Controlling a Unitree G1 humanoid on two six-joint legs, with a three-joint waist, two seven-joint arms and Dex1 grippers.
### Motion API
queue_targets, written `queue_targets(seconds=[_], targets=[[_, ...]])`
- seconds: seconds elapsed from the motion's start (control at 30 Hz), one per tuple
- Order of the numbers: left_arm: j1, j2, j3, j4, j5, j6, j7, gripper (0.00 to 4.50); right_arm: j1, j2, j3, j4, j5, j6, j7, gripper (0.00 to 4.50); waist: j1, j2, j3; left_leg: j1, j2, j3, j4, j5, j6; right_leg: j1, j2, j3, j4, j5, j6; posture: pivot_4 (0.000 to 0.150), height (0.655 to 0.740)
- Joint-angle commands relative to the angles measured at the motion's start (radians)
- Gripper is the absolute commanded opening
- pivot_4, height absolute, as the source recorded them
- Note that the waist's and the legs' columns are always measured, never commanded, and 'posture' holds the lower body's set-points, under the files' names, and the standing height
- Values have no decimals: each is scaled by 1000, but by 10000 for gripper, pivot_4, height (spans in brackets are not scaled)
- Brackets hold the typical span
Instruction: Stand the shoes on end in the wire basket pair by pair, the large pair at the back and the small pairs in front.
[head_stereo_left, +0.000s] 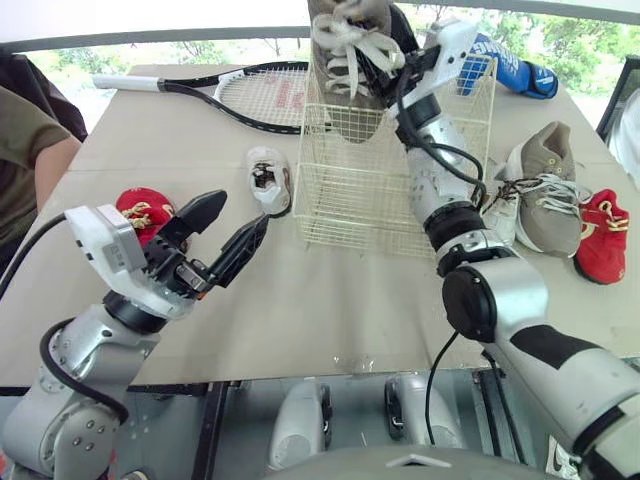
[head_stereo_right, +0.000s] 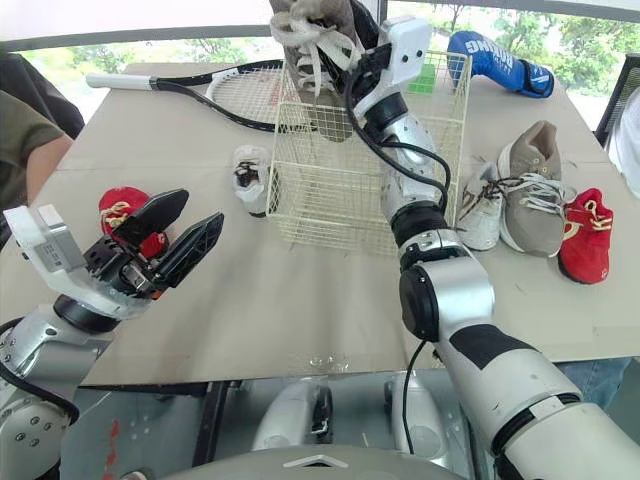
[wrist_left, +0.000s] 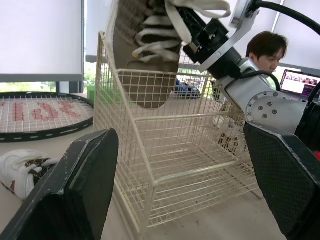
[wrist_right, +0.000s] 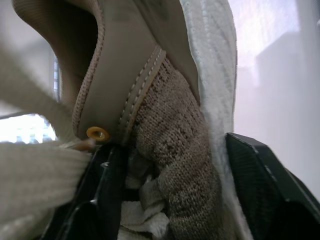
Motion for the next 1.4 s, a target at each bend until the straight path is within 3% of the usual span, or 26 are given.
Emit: queue_targets(seconds=[0.03, 0.2, 0.3, 0.6, 0.77, 0.9, 1.0, 1.2, 1.3, 1.4], targets=[[-23, 7, -11, -23, -17, 0, 4, 43097, 137, -24, 31, -176, 55, 218, 52, 44752, 4, -6, -6, 0, 0, -1, 0, 0, 0, 0, -1, -1, 0, 0, -1, 1500, 7400], [-83, 22, -43, 5, -32, 23, -1, 43097, 307, -106, 107, -541, 88, 469, 43, 44752, 10, -8, -9, -2, -2, -4, -1, 0, -1, 2, -9, -6, -4, -1, -1, 1500, 7400], [-121, 27, -66, 29, -37, 36, -15, 43097, 380, -172, 132, -684, 59, 522, 18, 44752, 10, -7, -8, -2, -3, -5, -1, -2, -4, 2, -10, -7, -5, -1, -1, 1500, 7400], [-216, 18, -159, 90, 0, 53, -47, 43097, 460, -315, 94, -925, 98, 645, -69, 44752, 8, 2, -3, -15, -3, -4, -1, 1, 0, -10, -1, -5, -5, -1, -1, 1500, 7400], [-246, -4, -188, 140, 35, 43, -66, 43097, 472, -408, 198, -1071, 87, 755, 2, 44752, 4, 3, -2, -16, -1, -3, -4, 0, 0, -12, 2, -4, -7, 0, 2, 1500, 7400], [-244, -30, -211, 134, 61, 38, -70, 43097, 417, -449, 251, -1106, 94, 862, 14, 44752, 4, 3, -2, -16, 0, -1, -5, 0, 0, -13, 3, -2, -10, 0, 1, 1500, 7400], [-250, -31, -201, 147, 69, 34, -85, 43097, 324, -421, 315, -1029, 37, 869, 3, 44752, 5, 3, -2, -17, 0, -1, -4, 0, 0, -12, 3, -2, -10, 0, 1, 1500, 7400], [-216, -42, -190, 112, 91, 24, -71, 43097, 194, -404, 412, -825, -174, 638, -5, 44752, 7, 3, -1, -17, -1, -1, -4, 0, 0, -12, 3, -2, -11, -1, 0, 1500, 7400], [-191, -50, -186, 94, 95, 17, -62, 43097, 180, -381, 413, -793, -224, 565, -37, 37531, 7, 3, -1, -18, 0, 0, -4, 0, 0, -13, 3, -1, -13, 0, 1, 1500, 7400], [-176, -60, -191, 79, 104, 14, -53, 43097, 208, -382, 404, -816, -246, 525, -36, 21555, 4, 3, -1, -18, 0, 1, -4, 0, 0, -13, 3, -1, -14, 0, 1, 1500, 7400]])
